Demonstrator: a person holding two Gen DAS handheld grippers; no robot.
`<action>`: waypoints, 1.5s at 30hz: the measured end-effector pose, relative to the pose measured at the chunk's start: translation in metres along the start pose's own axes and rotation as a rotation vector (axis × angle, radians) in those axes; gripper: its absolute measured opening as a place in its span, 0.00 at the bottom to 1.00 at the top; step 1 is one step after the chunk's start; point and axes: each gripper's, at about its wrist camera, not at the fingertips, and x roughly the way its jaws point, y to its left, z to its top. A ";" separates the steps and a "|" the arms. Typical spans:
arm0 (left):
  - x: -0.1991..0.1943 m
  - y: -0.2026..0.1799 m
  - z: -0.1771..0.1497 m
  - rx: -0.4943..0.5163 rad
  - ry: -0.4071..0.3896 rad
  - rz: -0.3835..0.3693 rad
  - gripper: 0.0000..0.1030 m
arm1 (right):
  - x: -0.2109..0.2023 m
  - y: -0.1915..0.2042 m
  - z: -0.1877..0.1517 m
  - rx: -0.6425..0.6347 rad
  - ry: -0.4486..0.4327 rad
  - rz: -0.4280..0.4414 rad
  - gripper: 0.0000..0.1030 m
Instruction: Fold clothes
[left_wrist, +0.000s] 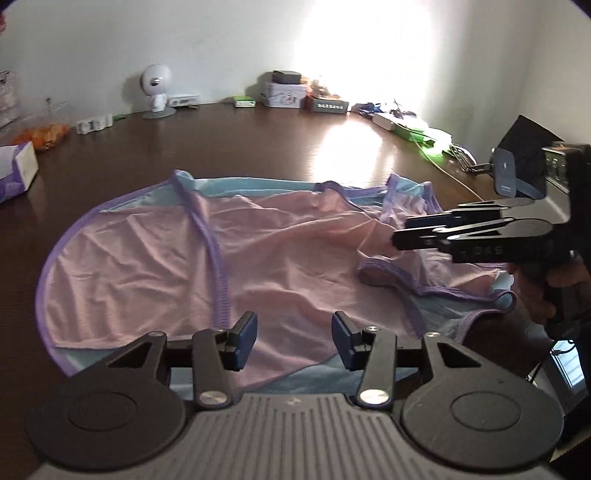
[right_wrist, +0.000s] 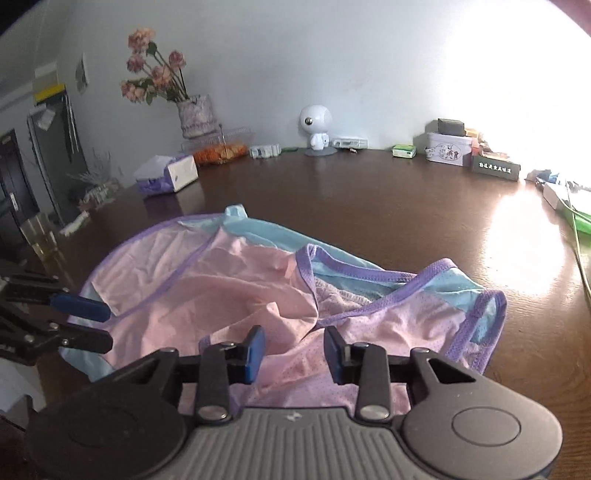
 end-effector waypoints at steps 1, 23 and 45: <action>-0.004 0.001 0.001 -0.007 -0.011 0.008 0.44 | -0.009 -0.007 -0.002 0.020 -0.020 0.009 0.37; 0.154 -0.075 0.117 0.064 0.273 -0.145 0.32 | -0.021 -0.039 -0.027 0.184 0.049 0.112 0.37; 0.115 -0.034 0.092 -0.149 0.112 -0.137 0.03 | -0.008 -0.039 0.001 0.133 0.040 0.034 0.34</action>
